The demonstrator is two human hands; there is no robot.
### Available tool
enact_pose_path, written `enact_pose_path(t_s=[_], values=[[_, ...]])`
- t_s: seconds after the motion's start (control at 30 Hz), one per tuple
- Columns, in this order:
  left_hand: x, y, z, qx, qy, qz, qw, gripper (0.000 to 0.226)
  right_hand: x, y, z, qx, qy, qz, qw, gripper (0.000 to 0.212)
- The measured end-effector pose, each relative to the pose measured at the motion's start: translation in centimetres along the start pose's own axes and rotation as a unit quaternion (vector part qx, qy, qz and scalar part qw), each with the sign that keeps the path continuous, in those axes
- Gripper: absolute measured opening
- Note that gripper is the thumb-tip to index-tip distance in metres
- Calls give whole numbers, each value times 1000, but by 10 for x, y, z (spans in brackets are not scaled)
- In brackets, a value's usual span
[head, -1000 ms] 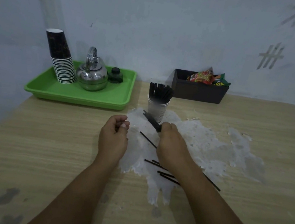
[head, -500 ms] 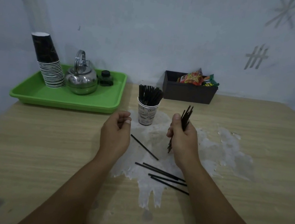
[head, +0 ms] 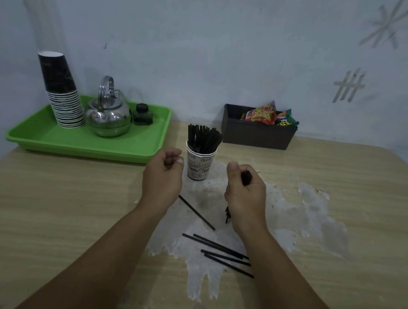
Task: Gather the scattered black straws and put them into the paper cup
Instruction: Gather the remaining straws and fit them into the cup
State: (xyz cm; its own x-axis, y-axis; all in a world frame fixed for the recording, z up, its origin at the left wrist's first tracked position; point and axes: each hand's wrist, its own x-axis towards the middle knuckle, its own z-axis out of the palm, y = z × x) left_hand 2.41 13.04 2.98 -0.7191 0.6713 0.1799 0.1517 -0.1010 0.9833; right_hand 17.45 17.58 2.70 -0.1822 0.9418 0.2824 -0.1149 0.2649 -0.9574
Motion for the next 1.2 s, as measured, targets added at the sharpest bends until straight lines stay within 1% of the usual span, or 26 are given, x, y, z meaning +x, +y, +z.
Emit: enact_pose_path(t_s=[0.13,0.23,0.3,0.37,0.43,0.6,0.7,0.77,0.87,0.97,1.1,1.2], values=[[5,0,2,-3,0,-3,1000,14,4,2,1,-8,10,-11,1000,45],[11,0,3,-3,1,2,1000,14,4,9,2,-23,-1,18,1000,51],[16,1,4,-9,2,5,1000,14,6,9,3,-7,3,32,999,55],[22,4,6,-15,6,4,1000,14,12,3,4,49,22,45,998,59],[29,8,9,-22,13,-1,1000,13,22,-10,7,138,42,47,988,57],[45,12,15,-39,16,-21,999,5,50,-44,24,294,87,-6,952,56],[52,11,19,-54,-2,-45,998,14,63,-53,40,343,101,-22,934,56],[54,10,21,-64,-29,-54,996,18,69,-52,50,342,113,-31,932,53],[54,8,22,-69,-68,-59,994,25,75,-47,61,310,131,-40,941,51],[53,5,22,-64,-94,-66,991,29,81,-43,66,255,150,-41,954,57],[51,3,23,-79,-77,-79,991,22,86,-33,69,194,184,-20,963,57],[50,3,24,-83,-68,-84,991,21,86,-21,70,119,180,-13,976,58]])
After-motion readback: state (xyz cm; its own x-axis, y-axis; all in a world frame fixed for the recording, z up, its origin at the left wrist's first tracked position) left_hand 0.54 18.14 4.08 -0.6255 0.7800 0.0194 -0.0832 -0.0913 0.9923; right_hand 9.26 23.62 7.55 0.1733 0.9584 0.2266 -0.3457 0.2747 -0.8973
